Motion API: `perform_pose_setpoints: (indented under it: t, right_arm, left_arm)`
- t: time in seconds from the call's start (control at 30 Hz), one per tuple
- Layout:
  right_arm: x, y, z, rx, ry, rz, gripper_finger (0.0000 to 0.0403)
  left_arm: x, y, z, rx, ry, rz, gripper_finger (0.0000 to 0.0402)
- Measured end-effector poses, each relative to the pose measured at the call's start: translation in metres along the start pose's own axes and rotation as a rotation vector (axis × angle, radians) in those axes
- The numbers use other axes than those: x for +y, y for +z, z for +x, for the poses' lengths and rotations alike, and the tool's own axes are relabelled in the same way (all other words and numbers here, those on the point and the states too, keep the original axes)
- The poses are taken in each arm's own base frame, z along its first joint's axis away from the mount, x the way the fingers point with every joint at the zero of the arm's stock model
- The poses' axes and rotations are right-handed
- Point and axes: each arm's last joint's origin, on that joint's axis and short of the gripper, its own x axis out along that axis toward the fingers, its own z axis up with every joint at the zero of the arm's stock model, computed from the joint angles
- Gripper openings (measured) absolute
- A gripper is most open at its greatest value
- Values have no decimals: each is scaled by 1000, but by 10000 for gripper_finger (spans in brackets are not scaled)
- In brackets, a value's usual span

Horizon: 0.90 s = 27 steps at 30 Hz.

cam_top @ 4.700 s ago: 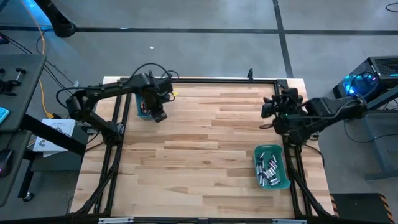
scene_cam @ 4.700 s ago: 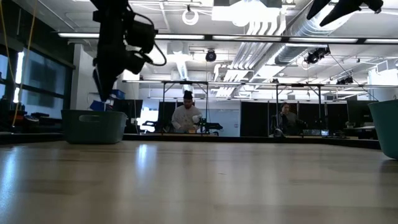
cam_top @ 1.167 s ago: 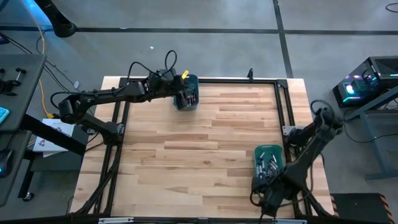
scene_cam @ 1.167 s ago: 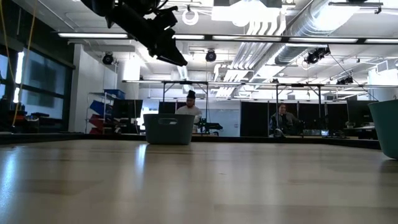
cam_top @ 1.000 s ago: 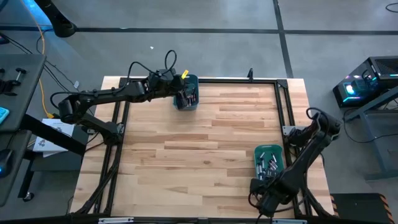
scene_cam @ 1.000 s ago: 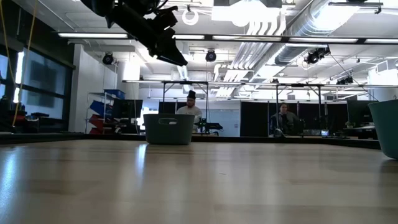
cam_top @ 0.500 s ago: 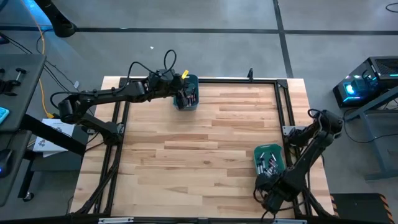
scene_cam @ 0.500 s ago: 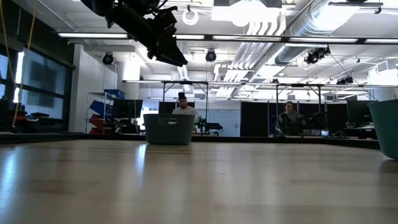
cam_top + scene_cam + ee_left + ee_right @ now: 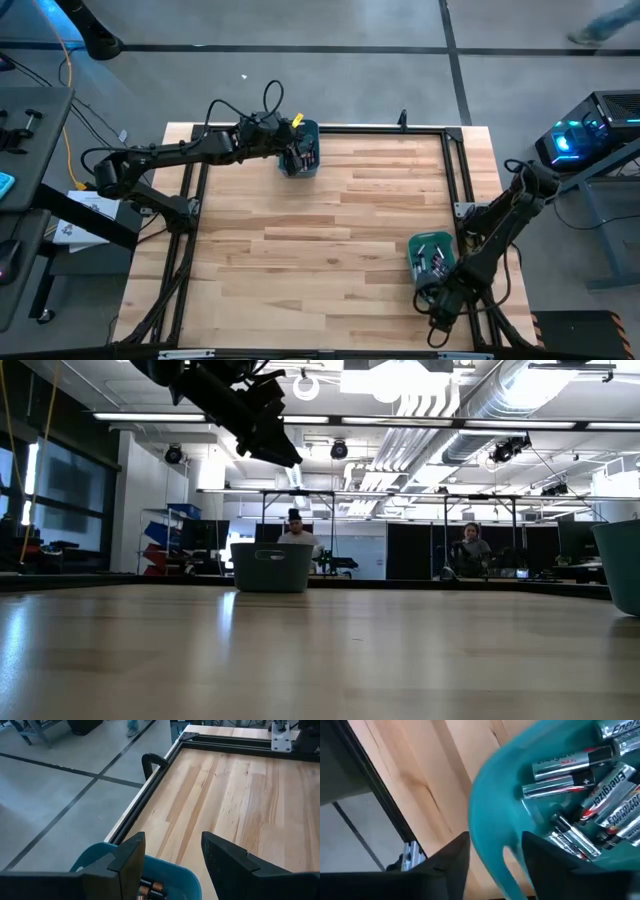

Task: Sort batteries
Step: Move the green bin to the top center of the table

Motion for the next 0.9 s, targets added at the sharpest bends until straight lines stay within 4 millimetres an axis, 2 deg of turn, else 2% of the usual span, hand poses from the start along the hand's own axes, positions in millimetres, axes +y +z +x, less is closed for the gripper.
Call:
perform_pose_setpoints:
  t: [0.17, 0.27, 0.33, 0.53, 0.77, 0.9]
  right_arm:
    - [-5, 6, 1, 11, -13, -55, 92]
    - [-10, 19, -3, 11, -19, -97, 32]
    - [-14, 30, -5, 0, -20, -117, 10]
    - [-39, 67, -20, -26, -135, -153, 11]
    - [-72, 112, -42, -82, -246, -349, 3]
    - [-91, 125, -49, -75, -343, -505, 1]
  left_arm:
    - [0, 0, 0, 3, 0, -1, 188]
    - [0, 0, 0, 3, 0, -8, 188]
    - [0, 0, 0, 3, 0, -8, 188]
    - [0, 0, 0, 3, 0, -8, 188]
    - [0, 0, 0, 4, 0, -8, 188]
    - [0, -2, 0, 17, -1, -8, 188]
